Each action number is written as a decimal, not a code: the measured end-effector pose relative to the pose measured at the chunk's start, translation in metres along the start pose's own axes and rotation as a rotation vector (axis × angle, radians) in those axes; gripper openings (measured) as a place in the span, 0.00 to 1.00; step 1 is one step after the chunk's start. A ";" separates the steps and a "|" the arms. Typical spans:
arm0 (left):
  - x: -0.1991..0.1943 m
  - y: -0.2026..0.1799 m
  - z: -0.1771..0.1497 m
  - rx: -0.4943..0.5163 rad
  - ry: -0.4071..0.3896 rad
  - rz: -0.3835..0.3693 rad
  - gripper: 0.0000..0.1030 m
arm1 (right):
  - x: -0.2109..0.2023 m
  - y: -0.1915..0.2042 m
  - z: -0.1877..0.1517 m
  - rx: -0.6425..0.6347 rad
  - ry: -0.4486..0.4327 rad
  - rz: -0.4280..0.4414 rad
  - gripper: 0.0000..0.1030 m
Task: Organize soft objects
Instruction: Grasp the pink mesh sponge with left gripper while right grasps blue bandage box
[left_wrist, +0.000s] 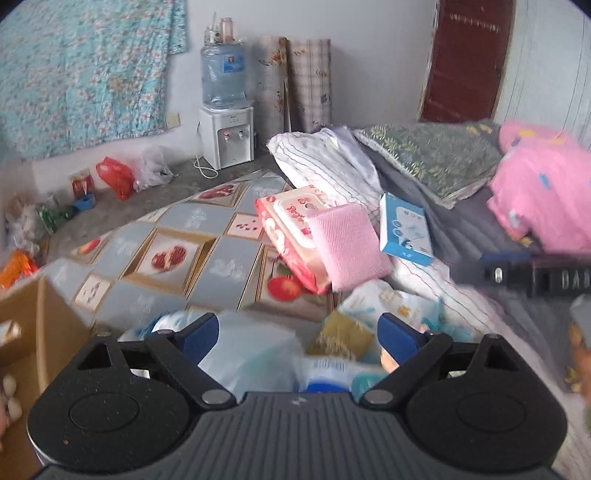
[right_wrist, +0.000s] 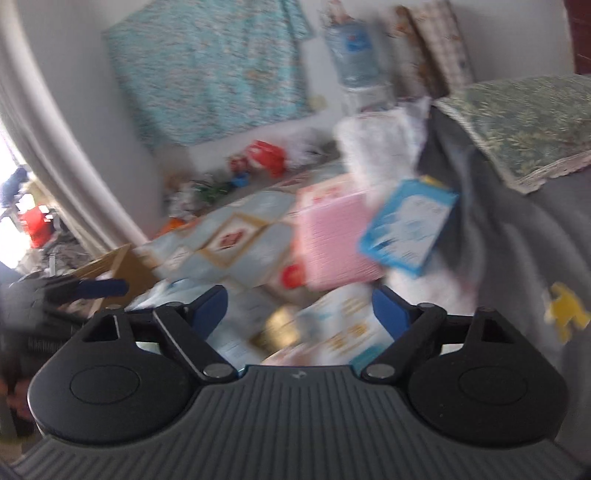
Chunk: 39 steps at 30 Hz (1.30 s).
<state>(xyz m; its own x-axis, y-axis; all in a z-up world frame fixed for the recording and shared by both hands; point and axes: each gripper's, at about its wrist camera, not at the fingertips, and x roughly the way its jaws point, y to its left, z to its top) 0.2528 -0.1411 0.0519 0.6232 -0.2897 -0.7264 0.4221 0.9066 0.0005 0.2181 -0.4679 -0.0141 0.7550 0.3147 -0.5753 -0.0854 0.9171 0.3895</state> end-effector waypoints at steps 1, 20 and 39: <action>0.010 -0.007 0.005 0.024 0.005 0.014 0.91 | 0.013 -0.009 0.010 0.015 0.004 -0.034 0.89; 0.149 -0.036 0.038 0.144 0.131 -0.003 0.61 | 0.174 -0.095 0.071 0.102 0.209 -0.214 0.86; 0.183 -0.029 0.069 -0.101 0.194 -0.084 0.90 | 0.127 -0.110 0.060 0.079 0.110 -0.124 0.81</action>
<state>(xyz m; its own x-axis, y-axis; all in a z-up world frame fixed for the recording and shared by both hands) 0.3998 -0.2418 -0.0332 0.4467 -0.3098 -0.8394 0.3929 0.9108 -0.1270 0.3622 -0.5437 -0.0864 0.6803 0.2295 -0.6961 0.0586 0.9296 0.3638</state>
